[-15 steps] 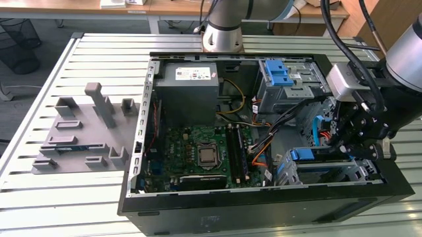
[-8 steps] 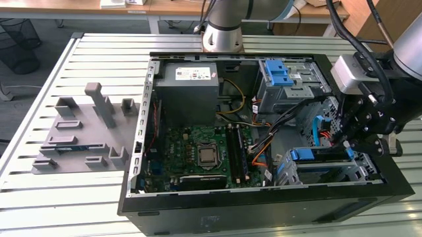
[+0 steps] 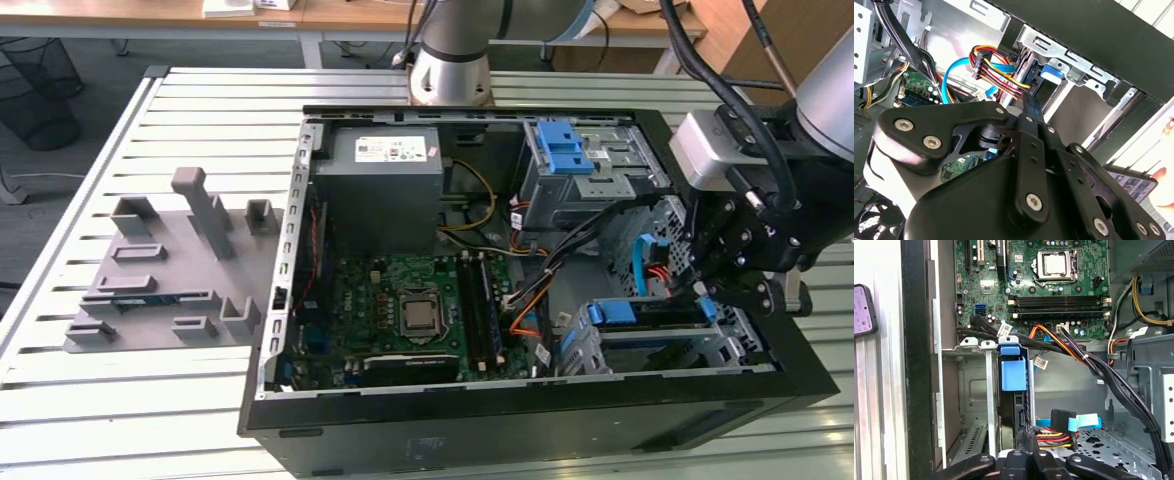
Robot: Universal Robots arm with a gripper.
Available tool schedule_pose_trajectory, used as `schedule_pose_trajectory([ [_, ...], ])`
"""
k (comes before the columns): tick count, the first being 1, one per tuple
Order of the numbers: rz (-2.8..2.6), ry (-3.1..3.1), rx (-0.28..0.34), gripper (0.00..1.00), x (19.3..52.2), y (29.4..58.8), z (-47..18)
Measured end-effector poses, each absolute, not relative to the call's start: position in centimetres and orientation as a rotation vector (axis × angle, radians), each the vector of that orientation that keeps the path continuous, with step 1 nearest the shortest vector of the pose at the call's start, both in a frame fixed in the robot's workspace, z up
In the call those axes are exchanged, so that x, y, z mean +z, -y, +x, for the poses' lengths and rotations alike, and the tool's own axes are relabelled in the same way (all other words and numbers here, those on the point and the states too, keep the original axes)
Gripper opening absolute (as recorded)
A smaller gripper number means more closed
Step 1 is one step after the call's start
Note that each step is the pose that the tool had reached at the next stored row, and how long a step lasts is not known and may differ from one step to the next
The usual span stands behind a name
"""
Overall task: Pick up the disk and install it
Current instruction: 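Insert the first disk wire, then insert the second disk wire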
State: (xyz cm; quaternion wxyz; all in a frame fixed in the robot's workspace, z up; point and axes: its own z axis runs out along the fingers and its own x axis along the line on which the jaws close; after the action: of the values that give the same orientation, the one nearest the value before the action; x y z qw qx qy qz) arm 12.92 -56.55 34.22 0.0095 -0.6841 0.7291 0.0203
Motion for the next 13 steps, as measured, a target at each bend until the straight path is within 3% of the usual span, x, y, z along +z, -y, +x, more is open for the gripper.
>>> schedule_pose_trajectory([
  [13,-2.136,-2.277,0.063,0.11,34.24,56.54,12.63],
])
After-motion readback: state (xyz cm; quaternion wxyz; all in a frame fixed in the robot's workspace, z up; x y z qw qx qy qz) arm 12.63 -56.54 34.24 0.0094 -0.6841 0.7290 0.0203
